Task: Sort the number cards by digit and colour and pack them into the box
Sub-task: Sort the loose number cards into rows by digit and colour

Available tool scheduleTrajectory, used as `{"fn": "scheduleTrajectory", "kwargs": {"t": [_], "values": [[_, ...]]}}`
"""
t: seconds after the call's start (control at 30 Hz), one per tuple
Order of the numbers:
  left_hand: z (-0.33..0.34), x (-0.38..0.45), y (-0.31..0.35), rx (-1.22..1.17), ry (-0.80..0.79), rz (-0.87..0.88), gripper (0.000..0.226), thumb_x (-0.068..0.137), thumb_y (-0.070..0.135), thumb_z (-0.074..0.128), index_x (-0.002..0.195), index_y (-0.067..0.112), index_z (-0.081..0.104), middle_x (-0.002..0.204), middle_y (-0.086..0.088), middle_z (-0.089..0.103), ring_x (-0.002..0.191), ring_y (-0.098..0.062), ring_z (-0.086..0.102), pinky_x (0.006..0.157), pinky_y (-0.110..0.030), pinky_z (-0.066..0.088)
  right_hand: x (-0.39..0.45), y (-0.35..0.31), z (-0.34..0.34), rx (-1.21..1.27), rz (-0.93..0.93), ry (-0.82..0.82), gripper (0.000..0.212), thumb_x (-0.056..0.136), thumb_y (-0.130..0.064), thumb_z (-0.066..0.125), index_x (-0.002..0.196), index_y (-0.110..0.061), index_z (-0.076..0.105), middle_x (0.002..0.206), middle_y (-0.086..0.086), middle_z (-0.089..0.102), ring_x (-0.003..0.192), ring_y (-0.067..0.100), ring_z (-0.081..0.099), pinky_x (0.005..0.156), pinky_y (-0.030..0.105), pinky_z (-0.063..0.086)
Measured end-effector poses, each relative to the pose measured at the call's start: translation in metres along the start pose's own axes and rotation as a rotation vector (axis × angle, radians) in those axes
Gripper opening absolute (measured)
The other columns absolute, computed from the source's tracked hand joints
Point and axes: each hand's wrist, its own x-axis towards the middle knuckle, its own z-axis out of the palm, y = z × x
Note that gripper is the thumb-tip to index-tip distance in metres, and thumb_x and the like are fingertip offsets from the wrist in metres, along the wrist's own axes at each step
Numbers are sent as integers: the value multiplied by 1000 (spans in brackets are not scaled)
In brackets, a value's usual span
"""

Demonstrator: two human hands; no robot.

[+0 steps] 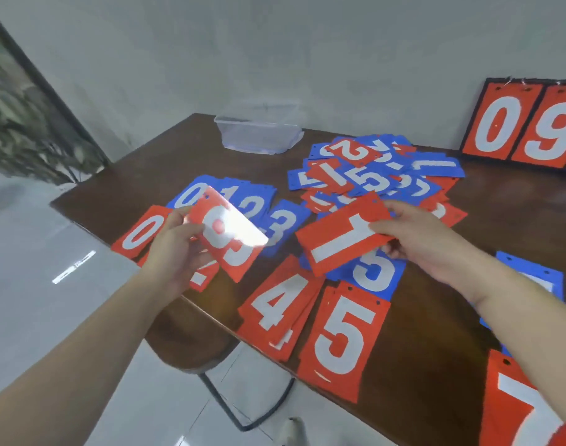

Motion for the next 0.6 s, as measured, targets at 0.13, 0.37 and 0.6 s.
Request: {"fn": "scheduleTrajectory", "kwargs": {"t": [0.13, 0.37, 0.6], "values": [[-50, 13, 8, -19, 98, 36, 29, 99, 2, 46, 114, 24, 57, 106, -5, 68, 88, -21, 72, 77, -44, 58, 21, -18, 51, 0, 10, -51, 25, 95, -23, 70, 117, -32, 62, 74, 6, 64, 53, 11, 50, 55, 27, 42], [-132, 48, 21, 58, 117, 85, 29, 102, 4, 45, 108, 30, 57, 115, -4, 65, 98, -25, 65, 90, -51, 53, 78, -44, 179, -73, 6, -80, 24, 95, -14, 66, 116, -24, 62, 57, -1, 53, 46, 8, 46, 47, 22, 40], [-189, 82, 27, 101, 117, 87, 36, 102, 3, 46, 107, 36, 59, 111, 5, 65, 99, -22, 66, 93, -51, 55, 118, -63, 291, -329, -66, -138, 25, 95, -23, 63, 118, -30, 55, 70, 2, 63, 61, 12, 58, 60, 28, 48]]}}
